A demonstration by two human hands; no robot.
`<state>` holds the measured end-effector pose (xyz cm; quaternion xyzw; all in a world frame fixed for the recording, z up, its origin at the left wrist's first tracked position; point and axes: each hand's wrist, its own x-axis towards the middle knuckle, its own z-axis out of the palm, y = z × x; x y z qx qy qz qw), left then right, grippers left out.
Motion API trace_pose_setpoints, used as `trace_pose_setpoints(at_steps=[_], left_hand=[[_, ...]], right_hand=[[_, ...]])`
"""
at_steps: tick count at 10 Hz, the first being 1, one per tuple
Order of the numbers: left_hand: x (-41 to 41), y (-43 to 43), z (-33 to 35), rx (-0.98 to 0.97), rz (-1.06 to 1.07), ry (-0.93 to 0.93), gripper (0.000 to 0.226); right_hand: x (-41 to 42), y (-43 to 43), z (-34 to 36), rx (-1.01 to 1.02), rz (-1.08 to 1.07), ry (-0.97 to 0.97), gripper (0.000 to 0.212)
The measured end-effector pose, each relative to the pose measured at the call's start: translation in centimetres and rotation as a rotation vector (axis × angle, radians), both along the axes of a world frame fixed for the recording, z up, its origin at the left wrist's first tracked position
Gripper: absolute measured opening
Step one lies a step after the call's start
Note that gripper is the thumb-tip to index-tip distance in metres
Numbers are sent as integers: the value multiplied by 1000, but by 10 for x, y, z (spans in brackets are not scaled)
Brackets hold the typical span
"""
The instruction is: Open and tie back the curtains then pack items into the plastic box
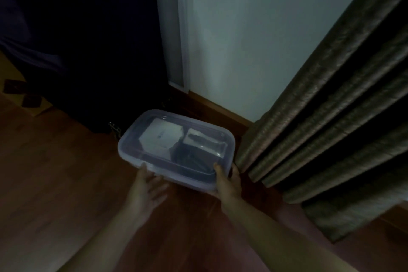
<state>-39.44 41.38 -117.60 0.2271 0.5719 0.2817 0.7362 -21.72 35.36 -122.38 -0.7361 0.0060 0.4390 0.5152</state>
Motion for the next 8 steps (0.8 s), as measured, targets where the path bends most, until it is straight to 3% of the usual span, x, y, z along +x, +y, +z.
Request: trace_pose_setpoints(at_steps=[3, 4, 5, 7, 8], left_hand=[[57, 25, 8, 44, -31, -146, 41], [65, 33, 6, 52, -61, -141, 32], [70, 39, 2, 74, -77, -144, 38], [60, 38, -12, 87, -148, -78, 49], [62, 31, -3, 100, -195, 16, 43]], right_hand=[[12, 25, -10, 133, -131, 187, 90], [8, 31, -10, 120, -110, 108, 110], [2, 34, -12, 52, -101, 86, 92], [-1, 32, -19, -28, 18, 43, 86], [-2, 27, -4, -106, 44, 30, 80]])
